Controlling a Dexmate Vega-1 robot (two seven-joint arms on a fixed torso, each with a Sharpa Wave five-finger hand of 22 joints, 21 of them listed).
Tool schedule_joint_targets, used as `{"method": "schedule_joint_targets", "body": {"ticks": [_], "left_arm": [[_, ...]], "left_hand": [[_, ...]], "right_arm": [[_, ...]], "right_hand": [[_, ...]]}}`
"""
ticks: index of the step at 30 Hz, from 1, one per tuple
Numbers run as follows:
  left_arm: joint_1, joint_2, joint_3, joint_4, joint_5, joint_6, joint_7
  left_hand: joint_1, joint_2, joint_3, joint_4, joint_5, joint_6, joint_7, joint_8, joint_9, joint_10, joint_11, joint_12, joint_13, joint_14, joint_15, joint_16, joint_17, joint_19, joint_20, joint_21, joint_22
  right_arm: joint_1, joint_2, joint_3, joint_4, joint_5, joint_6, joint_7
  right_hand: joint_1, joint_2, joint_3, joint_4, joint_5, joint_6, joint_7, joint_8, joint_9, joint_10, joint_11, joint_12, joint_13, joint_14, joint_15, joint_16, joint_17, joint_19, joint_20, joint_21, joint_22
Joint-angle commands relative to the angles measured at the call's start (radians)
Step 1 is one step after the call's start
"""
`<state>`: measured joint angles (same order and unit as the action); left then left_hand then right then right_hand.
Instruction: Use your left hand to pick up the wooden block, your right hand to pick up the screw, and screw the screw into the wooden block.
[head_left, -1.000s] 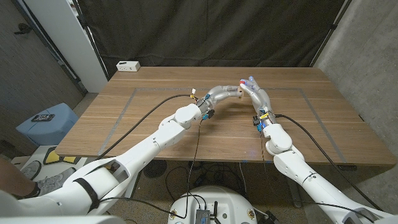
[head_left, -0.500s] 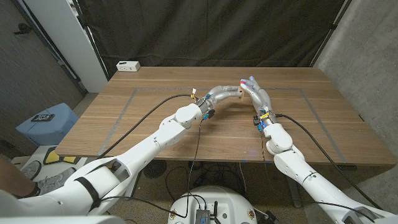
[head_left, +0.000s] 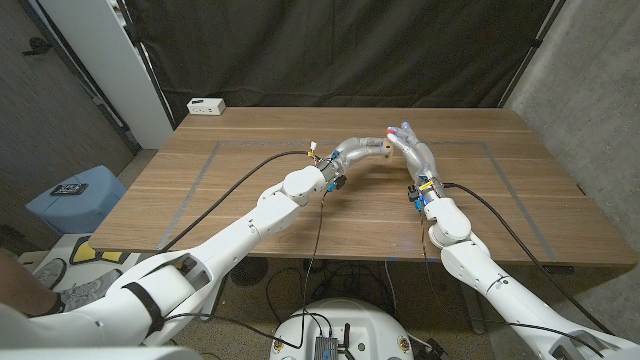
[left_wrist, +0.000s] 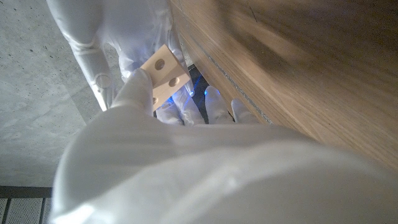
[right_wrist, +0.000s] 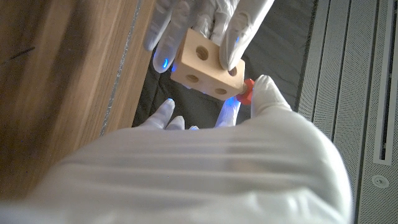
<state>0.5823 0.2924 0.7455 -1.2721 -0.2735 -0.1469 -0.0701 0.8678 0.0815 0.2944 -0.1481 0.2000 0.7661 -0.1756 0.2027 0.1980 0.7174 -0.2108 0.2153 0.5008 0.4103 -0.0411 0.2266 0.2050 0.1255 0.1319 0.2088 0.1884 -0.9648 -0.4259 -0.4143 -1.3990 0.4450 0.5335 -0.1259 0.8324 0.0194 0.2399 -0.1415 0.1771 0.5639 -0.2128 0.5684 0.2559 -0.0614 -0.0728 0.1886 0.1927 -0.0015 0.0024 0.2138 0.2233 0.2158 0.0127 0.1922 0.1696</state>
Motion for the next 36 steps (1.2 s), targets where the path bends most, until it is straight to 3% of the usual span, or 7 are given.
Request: {"method": "schedule_joint_targets", "body": {"ticks": [1,24,36], "left_arm": [[-0.004,-0.005,0.002,0.006,0.0,0.002,-0.001],[-0.006,-0.007,0.005,0.013,0.002,-0.005,-0.004],[-0.007,-0.003,0.007,0.008,0.008,-0.01,-0.007]], "left_hand": [[0.003,0.007,0.01,-0.003,0.005,0.01,0.0,0.006,0.002,-0.005,-0.002,0.003,0.0,0.009,-0.057,0.004,0.0,0.002,0.001,0.008,0.002],[0.006,0.008,0.01,-0.004,0.004,0.01,0.0,0.006,0.002,-0.005,-0.002,0.003,0.0,0.008,-0.056,0.005,0.001,0.003,0.002,0.008,0.002],[0.006,0.006,0.008,-0.004,0.004,0.012,0.0,0.007,0.002,-0.005,-0.002,0.003,0.0,0.008,-0.057,0.005,0.001,0.002,0.001,0.007,0.002]], "right_arm": [[0.005,0.001,-0.001,0.012,0.009,0.006,0.015],[0.008,-0.006,-0.001,0.018,0.016,0.016,0.037],[0.014,-0.017,-0.001,0.02,0.025,0.017,0.062]], "right_hand": [[-0.01,-0.002,-0.007,0.002,0.002,-0.006,-0.003,-0.008,0.001,-0.012,-0.001,-0.004,0.003,-0.013,0.002,-0.004,0.002,-0.005,-0.001,-0.004,0.005],[-0.046,-0.016,-0.021,0.01,0.003,-0.073,-0.003,-0.046,-0.014,-0.041,0.016,-0.004,0.003,-0.033,0.018,-0.007,0.002,-0.028,0.008,-0.004,0.006],[-0.07,-0.017,-0.026,0.015,0.005,-0.145,0.002,-0.087,-0.024,-0.066,0.03,-0.004,0.003,-0.052,0.025,-0.01,0.001,-0.045,0.012,-0.004,0.006]]}}
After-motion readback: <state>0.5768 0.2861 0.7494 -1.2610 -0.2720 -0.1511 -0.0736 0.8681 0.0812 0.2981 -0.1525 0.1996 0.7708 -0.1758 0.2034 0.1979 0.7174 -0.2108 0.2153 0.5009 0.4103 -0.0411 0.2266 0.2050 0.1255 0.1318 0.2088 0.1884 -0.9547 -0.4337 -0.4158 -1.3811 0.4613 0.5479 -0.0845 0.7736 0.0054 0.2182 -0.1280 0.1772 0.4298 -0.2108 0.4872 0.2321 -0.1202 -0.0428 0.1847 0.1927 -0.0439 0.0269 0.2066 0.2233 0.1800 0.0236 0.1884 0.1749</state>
